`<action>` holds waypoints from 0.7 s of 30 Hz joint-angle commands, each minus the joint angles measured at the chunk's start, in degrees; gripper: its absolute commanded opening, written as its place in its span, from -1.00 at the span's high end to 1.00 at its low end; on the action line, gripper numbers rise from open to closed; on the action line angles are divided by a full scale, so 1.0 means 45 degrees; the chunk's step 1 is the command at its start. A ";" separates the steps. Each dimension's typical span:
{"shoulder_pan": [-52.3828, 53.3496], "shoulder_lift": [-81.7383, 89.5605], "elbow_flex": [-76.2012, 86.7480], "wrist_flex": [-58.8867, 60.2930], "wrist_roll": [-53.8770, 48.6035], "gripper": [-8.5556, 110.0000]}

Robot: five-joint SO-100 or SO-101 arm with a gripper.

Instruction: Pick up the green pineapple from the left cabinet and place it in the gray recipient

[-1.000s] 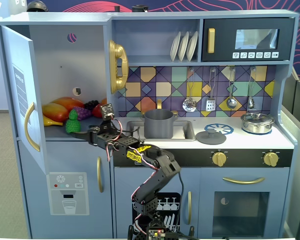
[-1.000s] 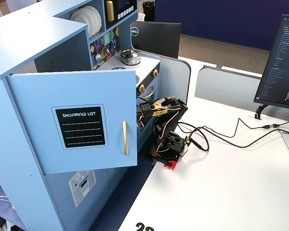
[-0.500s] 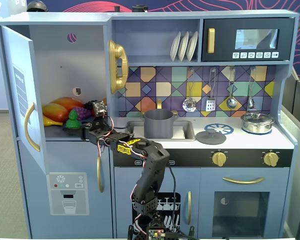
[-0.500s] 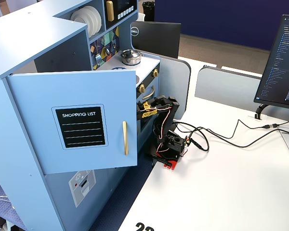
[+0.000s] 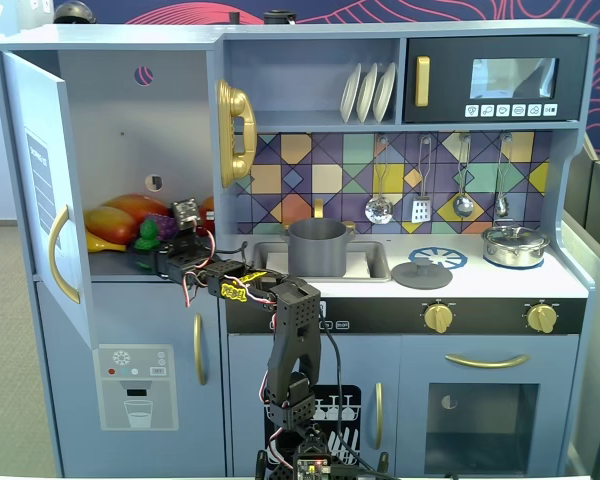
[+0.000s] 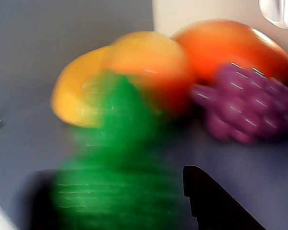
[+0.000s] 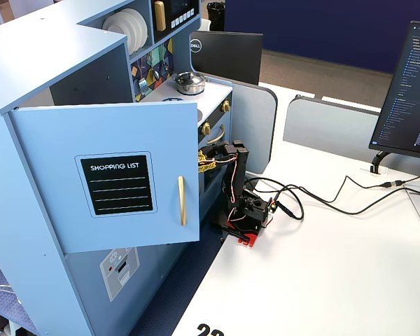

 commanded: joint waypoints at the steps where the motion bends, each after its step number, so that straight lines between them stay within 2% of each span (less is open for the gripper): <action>1: -0.0508 0.0352 -0.1172 -0.0332 -0.0098 0.86; 6: -0.1328 0.2227 -0.1035 0.0137 -0.0645 0.86; 12: -0.2422 0.7285 0.1777 0.1094 -0.1719 0.86; 17: -0.0879 1.1230 0.4004 0.1016 -0.2480 0.86; 21: 0.1523 1.3633 0.4590 0.2227 -0.2051 0.86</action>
